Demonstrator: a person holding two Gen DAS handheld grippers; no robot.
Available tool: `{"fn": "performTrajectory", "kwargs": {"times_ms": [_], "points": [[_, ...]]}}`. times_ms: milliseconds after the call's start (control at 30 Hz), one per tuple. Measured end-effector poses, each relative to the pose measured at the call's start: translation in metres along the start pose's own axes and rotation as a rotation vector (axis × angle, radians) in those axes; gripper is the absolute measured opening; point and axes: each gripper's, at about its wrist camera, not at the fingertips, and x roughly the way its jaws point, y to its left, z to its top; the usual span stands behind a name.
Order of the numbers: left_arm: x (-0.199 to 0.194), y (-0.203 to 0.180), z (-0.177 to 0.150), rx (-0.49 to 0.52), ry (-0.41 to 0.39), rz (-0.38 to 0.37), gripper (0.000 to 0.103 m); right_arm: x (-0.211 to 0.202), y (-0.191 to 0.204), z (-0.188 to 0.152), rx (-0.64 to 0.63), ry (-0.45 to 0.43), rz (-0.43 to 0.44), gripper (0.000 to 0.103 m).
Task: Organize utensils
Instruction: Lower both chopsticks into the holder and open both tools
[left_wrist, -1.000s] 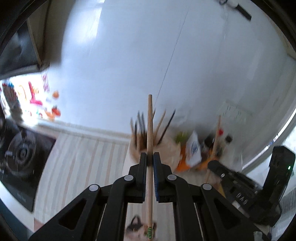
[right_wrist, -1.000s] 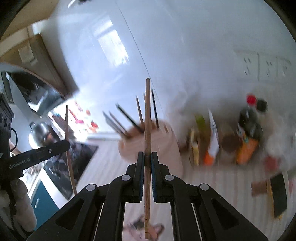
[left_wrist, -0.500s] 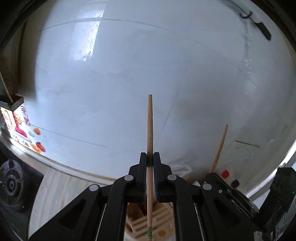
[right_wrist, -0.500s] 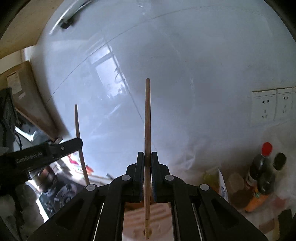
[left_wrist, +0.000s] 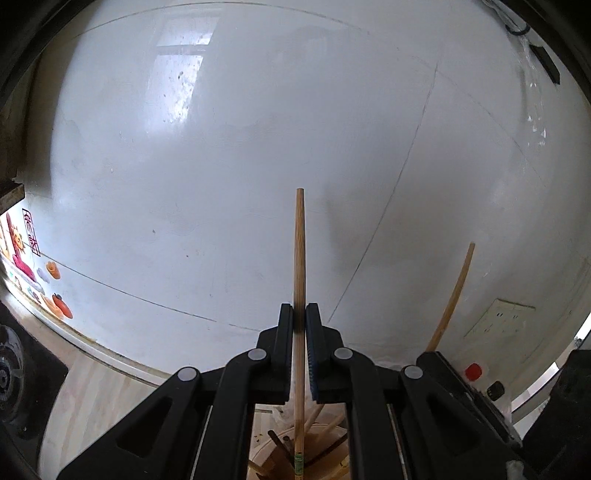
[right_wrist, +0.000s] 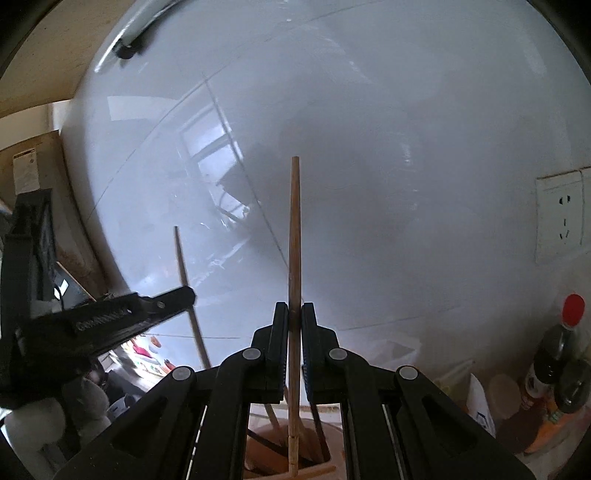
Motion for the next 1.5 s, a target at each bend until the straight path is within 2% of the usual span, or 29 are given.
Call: {"fn": "performTrajectory", "kwargs": {"times_ms": [200, 367, 600, 700, 800, 833, 867, 933, 967, 1033, 1067, 1100, 1167, 1233, 1300, 1400, 1500], "points": [[-0.002, -0.001, -0.011, 0.005, 0.007, -0.019, 0.004, 0.006, 0.014, -0.006, -0.061, -0.036, -0.025, 0.007], [-0.002, 0.002, -0.017, 0.002, 0.037, -0.024, 0.004, 0.006, 0.016, -0.007, -0.093, -0.032, -0.025, 0.007], [-0.01, -0.002, -0.019, 0.006, 0.088, -0.038, 0.005, 0.001, 0.004, -0.009, -0.075, 0.018, -0.019, 0.007], [-0.012, -0.009, -0.02, 0.011, 0.133, -0.044, 0.006, 0.003, 0.005, -0.012, -0.07, 0.059, 0.002, 0.007], [-0.019, -0.014, -0.02, 0.021, 0.186, -0.031, 0.015, 0.004, 0.007, -0.013, -0.076, 0.115, 0.028, 0.008], [-0.025, -0.016, -0.019, 0.024, 0.2, -0.015, 0.032, 0.004, 0.008, -0.012, -0.083, 0.142, 0.032, 0.012], [-0.027, -0.019, -0.019, 0.027, 0.2, -0.001, 0.06, 0.003, 0.009, -0.011, -0.087, 0.166, 0.038, 0.017], [-0.045, -0.019, -0.016, 0.014, 0.176, 0.032, 0.089, -0.004, 0.005, -0.009, -0.085, 0.185, 0.041, 0.057], [-0.051, -0.017, -0.018, 0.008, 0.166, 0.039, 0.093, -0.011, 0.005, -0.007, -0.072, 0.189, 0.046, 0.063], [-0.067, -0.016, -0.02, -0.001, 0.156, 0.088, 0.095, -0.023, 0.001, -0.004, -0.061, 0.183, 0.043, 0.065], [-0.073, -0.016, -0.023, -0.001, 0.146, 0.109, 0.103, -0.031, 0.003, -0.003, -0.066, 0.185, 0.027, 0.065], [-0.083, -0.017, -0.027, 0.014, 0.133, 0.161, 0.103, -0.039, 0.003, -0.003, -0.069, 0.188, 0.016, 0.065], [-0.093, -0.017, -0.035, 0.038, 0.122, 0.227, 0.103, -0.05, 0.005, -0.003, -0.089, 0.21, -0.053, 0.072], [-0.103, -0.019, -0.049, 0.056, 0.13, 0.274, 0.103, -0.056, 0.011, -0.009, -0.126, 0.252, -0.136, 0.093], [-0.11, -0.021, -0.06, 0.064, 0.15, 0.302, 0.103, -0.059, 0.017, -0.019, -0.166, 0.296, -0.214, 0.1], [-0.118, -0.018, -0.075, 0.06, 0.18, 0.332, 0.103, -0.063, 0.026, -0.034, -0.186, 0.345, -0.26, 0.102], [-0.127, -0.017, -0.084, 0.048, 0.192, 0.34, 0.103, -0.077, 0.035, -0.043, -0.203, 0.356, -0.272, 0.102]]}}
